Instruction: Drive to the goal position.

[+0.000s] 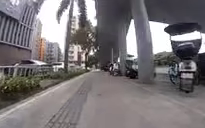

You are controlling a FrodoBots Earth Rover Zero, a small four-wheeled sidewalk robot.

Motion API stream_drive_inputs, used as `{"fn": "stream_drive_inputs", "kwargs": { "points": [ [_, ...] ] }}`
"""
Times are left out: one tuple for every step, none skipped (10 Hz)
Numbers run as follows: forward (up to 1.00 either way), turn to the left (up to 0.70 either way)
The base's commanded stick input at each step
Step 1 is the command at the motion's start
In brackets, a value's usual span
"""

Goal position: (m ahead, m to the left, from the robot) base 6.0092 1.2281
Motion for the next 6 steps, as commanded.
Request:
{"fn": "stream_drive_inputs", "kwargs": {
  "points": [
    [0.7,0.0],
    [0.7,0.0],
    [0.7,0.0],
    [0.7,0.0],
    [0.7,0.0],
    [0.7,0.0]
  ]
}}
